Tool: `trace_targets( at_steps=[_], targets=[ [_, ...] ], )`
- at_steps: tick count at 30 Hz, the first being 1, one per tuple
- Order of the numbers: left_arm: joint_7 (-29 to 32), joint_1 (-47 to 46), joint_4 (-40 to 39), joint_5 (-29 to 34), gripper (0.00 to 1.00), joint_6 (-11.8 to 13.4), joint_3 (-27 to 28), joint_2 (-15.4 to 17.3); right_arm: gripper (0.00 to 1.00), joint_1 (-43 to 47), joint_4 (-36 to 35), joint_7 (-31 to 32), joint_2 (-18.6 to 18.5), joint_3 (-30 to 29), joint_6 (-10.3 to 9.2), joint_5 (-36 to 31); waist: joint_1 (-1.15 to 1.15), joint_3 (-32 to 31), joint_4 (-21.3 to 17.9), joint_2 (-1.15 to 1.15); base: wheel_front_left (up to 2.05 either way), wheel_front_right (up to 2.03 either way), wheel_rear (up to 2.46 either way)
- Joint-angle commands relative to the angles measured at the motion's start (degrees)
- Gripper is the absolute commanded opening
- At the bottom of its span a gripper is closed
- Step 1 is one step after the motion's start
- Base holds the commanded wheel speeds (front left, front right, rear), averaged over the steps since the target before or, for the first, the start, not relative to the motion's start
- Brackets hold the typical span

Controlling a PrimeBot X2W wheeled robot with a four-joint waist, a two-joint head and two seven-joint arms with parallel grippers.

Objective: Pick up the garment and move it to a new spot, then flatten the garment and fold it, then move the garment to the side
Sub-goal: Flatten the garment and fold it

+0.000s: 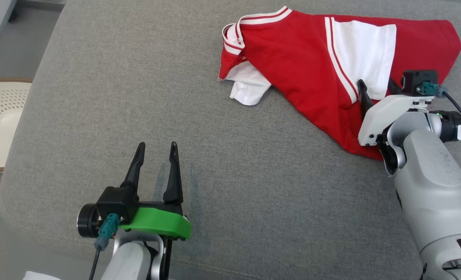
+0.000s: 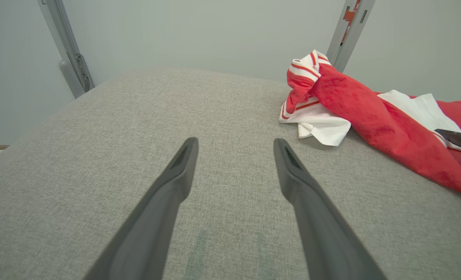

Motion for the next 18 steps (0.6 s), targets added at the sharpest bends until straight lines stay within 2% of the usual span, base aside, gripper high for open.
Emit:
trace_targets(
  at_steps=[1,5,6,8,9,10,18],
  targets=[
    [0.0,-0.8,-0.3,-0.6,1.0,0.2,-0.1,0.0,1.0,-1.2,0.9,-0.1,-0.3,0.3,-0.06,0.2,0.0,0.7,0.6,0.0,0.0,0.0,0.0],
    [0.0,-1.1,-0.3,-0.6,1.0,0.2,-0.2,0.0,1.0,-3.3,3.7,-0.9,-0.2,0.9,-0.06,0.7,0.0,0.9,0.3,0.0,0.0,0.0,0.0],
    [0.0,-1.1,-0.3,-0.6,1.0,0.3,-0.3,0.0,0.62,-3.9,4.4,-1.1,-0.2,1.0,-0.06,0.8,0.0,1.0,0.2,0.0,0.0,0.0,0.0],
    [0.0,-1.2,-0.3,-0.6,1.0,0.4,-0.4,0.0,0.31,-4.7,5.7,-1.6,-0.3,1.3,-0.06,1.2,0.0,1.0,0.1,0.0,0.0,0.0,0.0],
    [0.0,-1.2,-0.3,-0.6,1.0,0.4,-0.4,0.0,0.22,-5.0,6.1,-1.7,-0.4,1.4,-0.06,1.3,0.0,1.0,0.0,0.0,0.0,0.0,0.0],
    [0.0,-1.2,-0.3,-0.6,1.0,0.4,-0.5,0.0,0.0,-5.5,6.7,-1.9,-0.6,1.6,-0.06,1.4,0.0,1.0,0.0,0.0,0.0,0.0,0.0],
    [0.0,-0.8,0.4,0.2,1.0,0.3,0.3,0.0,0.0,-7.8,5.8,-8.7,0.6,4.9,-0.06,0.6,0.0,-0.3,-0.9,0.0,0.0,0.0,0.0]
  ],
)
